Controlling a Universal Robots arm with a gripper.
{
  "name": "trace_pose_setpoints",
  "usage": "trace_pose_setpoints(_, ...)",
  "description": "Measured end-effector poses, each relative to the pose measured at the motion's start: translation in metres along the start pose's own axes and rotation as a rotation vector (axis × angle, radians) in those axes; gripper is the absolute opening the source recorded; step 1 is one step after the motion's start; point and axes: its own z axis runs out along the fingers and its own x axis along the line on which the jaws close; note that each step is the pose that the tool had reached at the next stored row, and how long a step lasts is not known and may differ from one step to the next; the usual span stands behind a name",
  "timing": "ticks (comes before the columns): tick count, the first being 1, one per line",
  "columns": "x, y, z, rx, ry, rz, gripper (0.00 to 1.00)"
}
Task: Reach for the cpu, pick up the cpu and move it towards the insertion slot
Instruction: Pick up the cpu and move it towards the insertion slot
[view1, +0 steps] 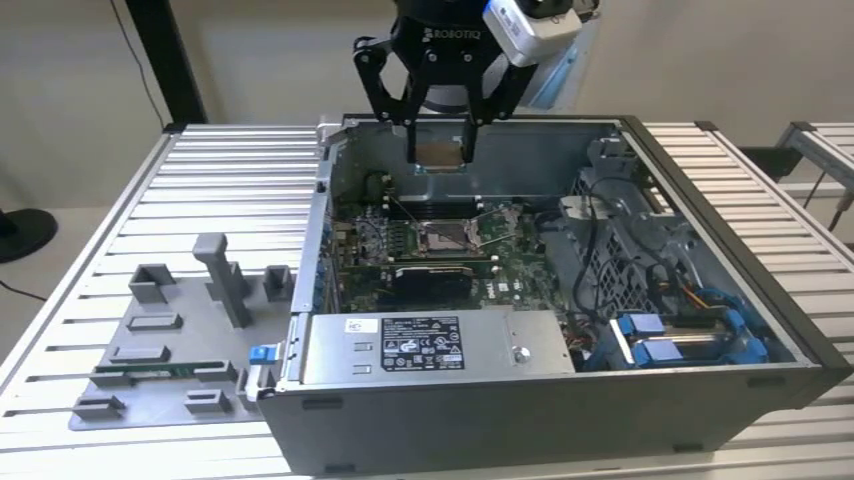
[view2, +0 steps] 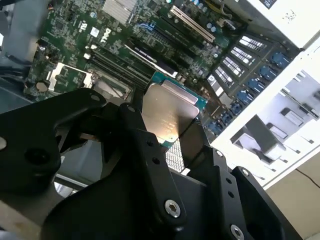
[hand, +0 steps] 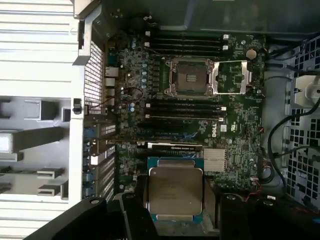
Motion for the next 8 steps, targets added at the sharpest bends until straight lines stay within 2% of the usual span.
trace_pose_setpoints(8,-0.0302,0.0014,0.0,0.0,0.0,0.001,0.0)
